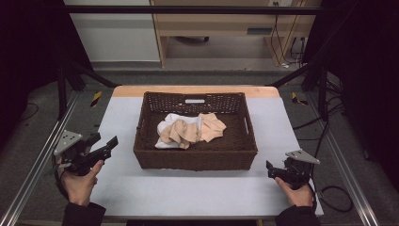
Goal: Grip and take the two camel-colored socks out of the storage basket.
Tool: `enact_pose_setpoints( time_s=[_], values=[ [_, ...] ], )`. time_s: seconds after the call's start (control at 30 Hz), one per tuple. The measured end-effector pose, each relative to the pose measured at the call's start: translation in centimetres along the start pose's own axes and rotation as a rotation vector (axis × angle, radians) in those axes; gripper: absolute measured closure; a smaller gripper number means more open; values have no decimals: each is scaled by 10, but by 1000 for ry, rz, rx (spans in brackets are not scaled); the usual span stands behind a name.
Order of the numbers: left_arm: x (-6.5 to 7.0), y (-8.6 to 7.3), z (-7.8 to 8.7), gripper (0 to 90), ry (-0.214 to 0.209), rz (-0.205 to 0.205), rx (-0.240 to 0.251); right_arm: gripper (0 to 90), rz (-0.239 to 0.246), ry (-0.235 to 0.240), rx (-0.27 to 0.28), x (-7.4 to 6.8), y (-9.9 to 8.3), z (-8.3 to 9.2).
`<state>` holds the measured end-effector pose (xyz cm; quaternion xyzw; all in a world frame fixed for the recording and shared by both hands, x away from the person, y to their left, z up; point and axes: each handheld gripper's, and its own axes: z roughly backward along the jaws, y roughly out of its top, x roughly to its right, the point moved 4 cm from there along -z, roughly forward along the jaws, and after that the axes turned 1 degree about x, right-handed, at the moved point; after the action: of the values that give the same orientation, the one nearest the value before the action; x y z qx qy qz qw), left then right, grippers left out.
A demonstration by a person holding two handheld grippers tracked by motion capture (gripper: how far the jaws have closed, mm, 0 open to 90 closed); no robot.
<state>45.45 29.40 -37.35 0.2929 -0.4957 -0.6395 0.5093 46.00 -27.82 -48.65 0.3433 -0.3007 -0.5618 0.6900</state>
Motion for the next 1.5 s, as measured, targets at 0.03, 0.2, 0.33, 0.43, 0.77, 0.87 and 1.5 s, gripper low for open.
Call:
enact_pose_setpoints(
  time_s=[0.03, 0.2, 0.33, 0.43, 0.77, 0.87, 1.5],
  values=[
    [6, 8, -2, 310, -4, -11, 13, 58, 0, -1, 2, 0, 0, 0],
    [18, 21, -10, 315, -15, -22, 32, 57, 2, 0, 2, 1, 0, 0],
    [29, 30, -20, 317, -29, -30, 42, 57, 0, -5, 2, 1, 0, 0],
    [37, 34, -27, 318, -36, -37, 34, 57, 3, -7, 2, 1, 0, 0],
    [59, 45, -56, 317, -67, -53, 17, 57, 0, -6, 7, 1, 1, -1],
    [64, 46, -61, 318, -71, -59, 8, 57, -8, -4, 6, 1, 1, -1],
    [107, 70, -122, 321, -95, -105, -42, 57, -8, -5, 11, 2, 3, -2]
  ],
)
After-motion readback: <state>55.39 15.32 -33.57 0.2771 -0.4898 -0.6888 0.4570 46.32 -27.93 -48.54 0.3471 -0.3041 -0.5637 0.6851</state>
